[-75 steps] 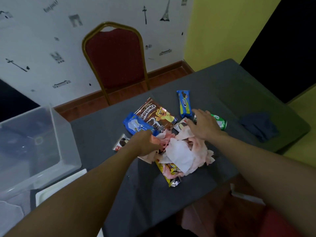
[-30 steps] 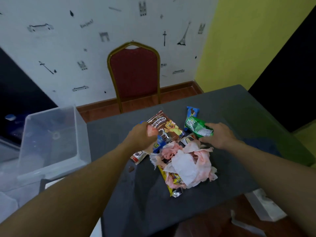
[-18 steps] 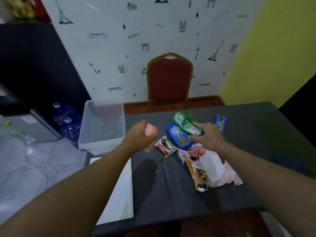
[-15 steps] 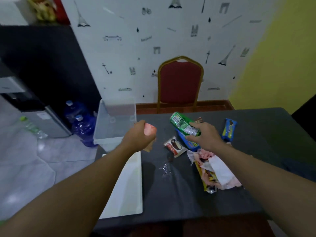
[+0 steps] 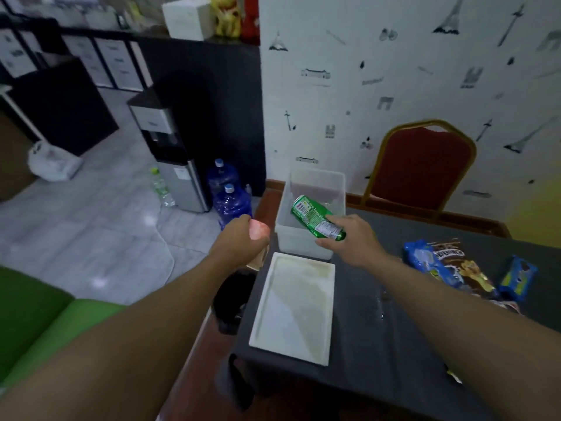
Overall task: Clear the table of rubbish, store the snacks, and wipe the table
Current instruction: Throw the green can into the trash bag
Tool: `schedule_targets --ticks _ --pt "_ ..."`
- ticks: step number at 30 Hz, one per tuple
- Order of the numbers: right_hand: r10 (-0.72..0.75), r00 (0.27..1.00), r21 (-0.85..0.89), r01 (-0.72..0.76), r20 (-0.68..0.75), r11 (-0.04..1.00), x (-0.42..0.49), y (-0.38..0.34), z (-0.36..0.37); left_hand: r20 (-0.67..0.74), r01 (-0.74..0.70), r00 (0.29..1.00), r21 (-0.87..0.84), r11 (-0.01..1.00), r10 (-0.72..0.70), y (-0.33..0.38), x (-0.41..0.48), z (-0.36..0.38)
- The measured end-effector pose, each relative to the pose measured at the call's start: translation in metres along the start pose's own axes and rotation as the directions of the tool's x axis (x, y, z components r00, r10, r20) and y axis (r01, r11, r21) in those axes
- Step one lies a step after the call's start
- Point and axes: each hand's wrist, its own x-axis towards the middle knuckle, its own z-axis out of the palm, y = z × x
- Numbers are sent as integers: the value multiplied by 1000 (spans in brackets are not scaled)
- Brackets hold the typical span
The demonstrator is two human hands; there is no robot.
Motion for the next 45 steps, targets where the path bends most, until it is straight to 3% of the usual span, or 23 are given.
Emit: schedule_targets --ticks 8,21,35,45 --pt "-167 984 85 162 59 983 47 -79 48 -84 205 975 -37 978 -208 -66 1 -29" --pt "-225 940 183 182 257 966 122 -134 132 -92 437 890 -110 893 -447 -134 25 -28" --pt "0 893 53 -27 449 998 165 -118 251 140 528 843 -24 849 -520 -233 93 38" --pt "284 777 -173 -225 561 959 195 -95 374 341 530 794 16 848 -502 -321 144 118"
